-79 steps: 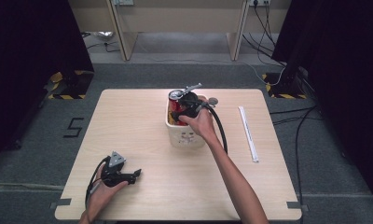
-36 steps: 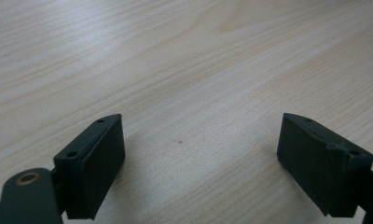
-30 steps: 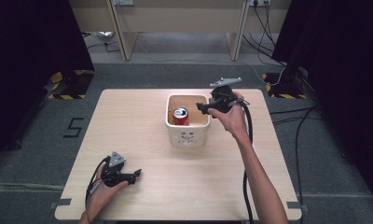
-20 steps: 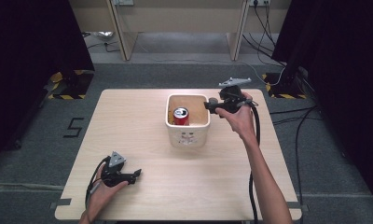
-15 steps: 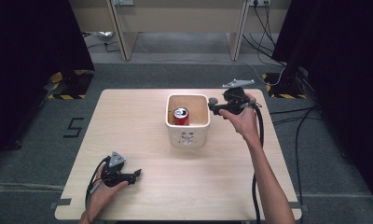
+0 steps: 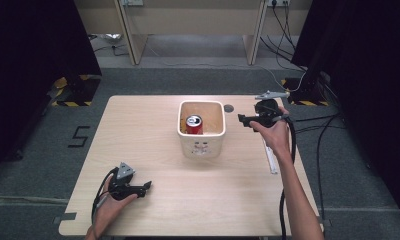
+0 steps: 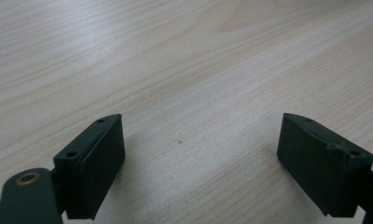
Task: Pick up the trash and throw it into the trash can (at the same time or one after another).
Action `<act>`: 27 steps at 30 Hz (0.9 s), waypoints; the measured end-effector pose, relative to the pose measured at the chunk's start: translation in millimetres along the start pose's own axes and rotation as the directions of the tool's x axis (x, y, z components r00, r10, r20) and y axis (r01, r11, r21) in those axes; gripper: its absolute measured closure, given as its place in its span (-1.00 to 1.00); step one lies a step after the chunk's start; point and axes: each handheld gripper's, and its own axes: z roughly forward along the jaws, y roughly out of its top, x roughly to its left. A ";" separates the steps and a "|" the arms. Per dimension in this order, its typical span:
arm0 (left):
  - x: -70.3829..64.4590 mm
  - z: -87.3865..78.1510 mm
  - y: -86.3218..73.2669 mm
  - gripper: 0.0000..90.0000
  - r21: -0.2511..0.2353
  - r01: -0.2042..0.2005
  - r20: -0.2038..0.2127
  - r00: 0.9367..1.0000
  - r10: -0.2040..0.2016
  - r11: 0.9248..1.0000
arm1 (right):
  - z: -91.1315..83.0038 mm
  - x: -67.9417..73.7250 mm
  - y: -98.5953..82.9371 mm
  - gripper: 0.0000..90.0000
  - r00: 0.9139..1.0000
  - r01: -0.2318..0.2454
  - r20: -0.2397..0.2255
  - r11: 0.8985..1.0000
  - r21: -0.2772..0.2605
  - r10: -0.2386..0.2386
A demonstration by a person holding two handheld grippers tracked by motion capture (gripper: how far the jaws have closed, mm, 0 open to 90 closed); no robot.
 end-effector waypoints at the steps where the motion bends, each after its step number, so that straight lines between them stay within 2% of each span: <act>1: 0.0 0.0 0.0 -0.69 0.000 0.000 0.000 1.000 0.000 1.000 | -0.2 -1.6 -1.3 -0.43 1.000 -0.003 0.005 1.000 0.003 0.003; 7: -0.1 0.0 0.0 -0.68 0.000 0.001 0.000 1.000 -0.001 1.000 | 1.8 -10.1 -10.7 -0.42 0.999 -0.014 0.037 1.000 0.022 0.013; 19: -0.1 0.2 -0.1 -0.68 -0.002 0.001 -0.001 1.000 -0.001 1.000 | 5.6 -28.9 -29.0 -0.39 0.996 -0.066 0.071 0.997 0.043 0.063; 27: 0.0 0.2 -0.1 -0.68 -0.002 0.000 -0.001 1.000 0.000 1.000 | 11.3 -40.5 -41.1 -0.31 0.993 -0.076 0.095 0.995 0.071 0.069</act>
